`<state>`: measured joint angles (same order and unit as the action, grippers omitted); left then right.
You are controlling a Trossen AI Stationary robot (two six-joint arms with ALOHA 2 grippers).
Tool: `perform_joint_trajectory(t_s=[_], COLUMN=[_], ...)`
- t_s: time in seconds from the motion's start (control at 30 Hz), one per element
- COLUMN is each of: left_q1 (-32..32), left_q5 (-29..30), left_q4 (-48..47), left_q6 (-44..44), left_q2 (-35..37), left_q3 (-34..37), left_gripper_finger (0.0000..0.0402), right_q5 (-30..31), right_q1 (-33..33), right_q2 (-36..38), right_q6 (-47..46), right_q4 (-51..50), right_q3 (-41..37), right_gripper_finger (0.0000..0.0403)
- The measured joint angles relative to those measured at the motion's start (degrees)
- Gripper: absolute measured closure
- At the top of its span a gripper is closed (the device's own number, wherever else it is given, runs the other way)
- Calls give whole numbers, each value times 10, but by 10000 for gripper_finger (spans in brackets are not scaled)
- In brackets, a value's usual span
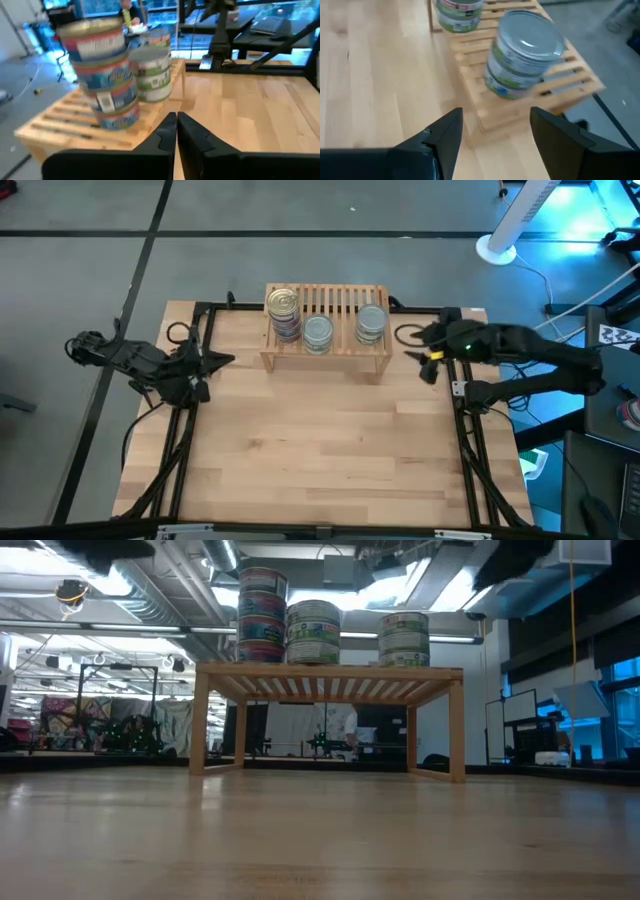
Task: Stack canned seafood by type on shelf
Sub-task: Return to Home Position
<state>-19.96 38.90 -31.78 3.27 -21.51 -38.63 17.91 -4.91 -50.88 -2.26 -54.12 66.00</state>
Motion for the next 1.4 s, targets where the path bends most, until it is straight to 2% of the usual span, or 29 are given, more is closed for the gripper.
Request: perform_joint_trajectory(t_s=[0.13,0.23,0.37,0.53,0.6,0.83,1.03,1.17,1.4], left_q1=[11,19,25,28,28,28,28,28,35], left_q5=[0,0,0,-1,0,0,0,-3,-20], left_q4=[20,42,73,91,94,119,134,174,307], left_q6=[39,62,73,84,86,73,78,76,40], left_q2=[9,14,20,32,40,74,122,151,181], left_q3=[40,77,119,155,164,200,243,280,363], left_gripper_finger=[391,399,398,398,400,400,400,400,401], right_q5=[-41,-83,-129,-137,-138,-140,-155,-222,-360], right_q1=[0,0,0,0,0,0,-26,-64,-155], right_q2=[18,20,20,20,21,21,61,93,124], right_q6=[44,68,76,77,77,86,79,69,67], right_q4=[140,237,328,384,387,434,457,519,659], right_q3=[-112,-179,-242,-297,-311,-353,-397,-436,-509], right_gripper_finger=[176,205,273,370,394,367,383,399,392])
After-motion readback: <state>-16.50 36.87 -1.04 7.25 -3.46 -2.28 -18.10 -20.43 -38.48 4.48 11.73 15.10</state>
